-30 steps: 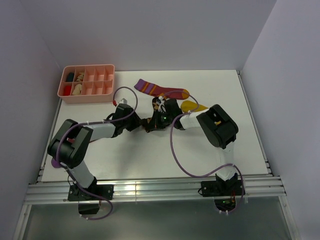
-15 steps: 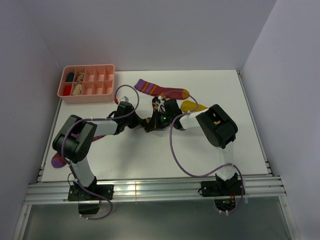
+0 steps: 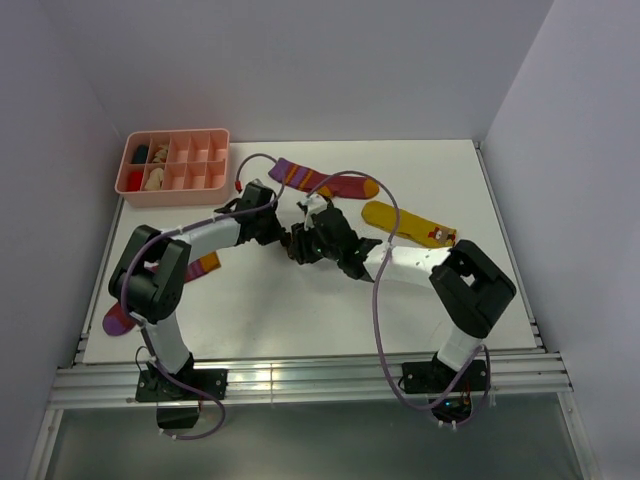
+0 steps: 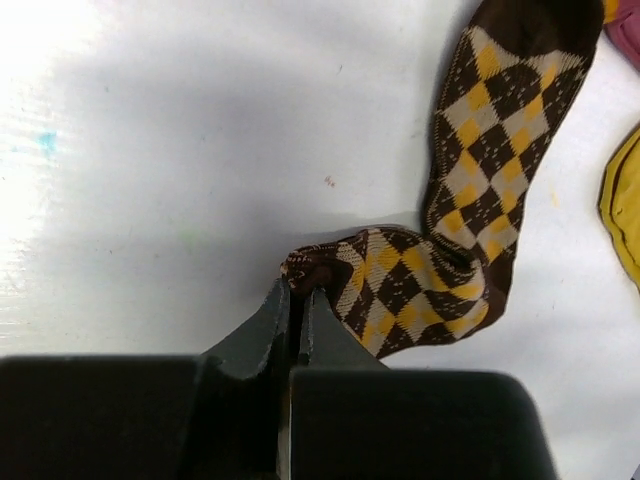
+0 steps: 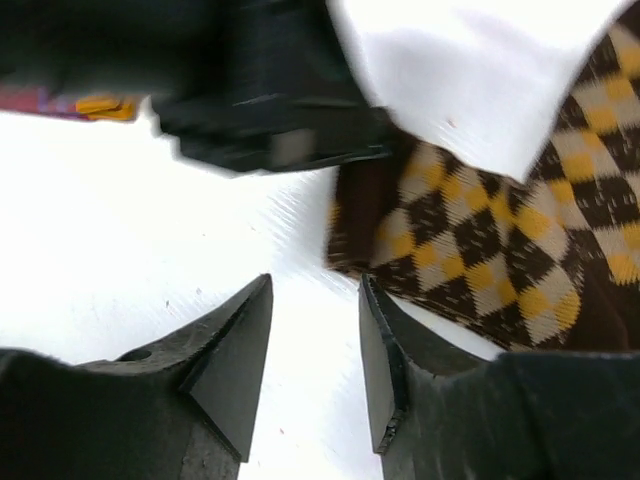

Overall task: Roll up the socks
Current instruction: Roll the sock at the center of the board.

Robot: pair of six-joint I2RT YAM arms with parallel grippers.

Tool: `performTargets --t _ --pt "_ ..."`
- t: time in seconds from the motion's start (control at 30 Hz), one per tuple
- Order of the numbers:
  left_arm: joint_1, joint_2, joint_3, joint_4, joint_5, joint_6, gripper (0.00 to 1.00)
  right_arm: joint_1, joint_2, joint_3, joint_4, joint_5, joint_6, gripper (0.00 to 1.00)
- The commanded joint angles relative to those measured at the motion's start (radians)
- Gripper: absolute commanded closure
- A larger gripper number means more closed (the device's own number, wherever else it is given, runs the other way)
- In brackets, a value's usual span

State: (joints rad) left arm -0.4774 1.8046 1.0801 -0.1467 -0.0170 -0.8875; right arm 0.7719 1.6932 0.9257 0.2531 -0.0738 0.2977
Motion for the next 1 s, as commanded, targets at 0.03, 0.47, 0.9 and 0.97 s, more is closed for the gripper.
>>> performTargets --t 0.03,0.47,0.9,0.97 --pt "-0.007 0.035 0.107 -0.189 -0.035 0.05 1.0 0.098 0.003 -0.013 0.061 0.279 -0.152 0.52" --pt "-0.017 0.071 0.138 -0.257 -0.052 0.084 1.0 0.164 0.154 0.036 0.183 0.315 -0.158 0.54" --pt "-0.017 0.07 0.123 -0.252 -0.038 0.073 1.0 0.181 0.195 0.082 0.172 0.319 -0.169 0.55" --pt "-0.017 0.07 0.122 -0.254 -0.035 0.073 1.0 0.181 0.215 0.091 0.175 0.321 -0.167 0.55"
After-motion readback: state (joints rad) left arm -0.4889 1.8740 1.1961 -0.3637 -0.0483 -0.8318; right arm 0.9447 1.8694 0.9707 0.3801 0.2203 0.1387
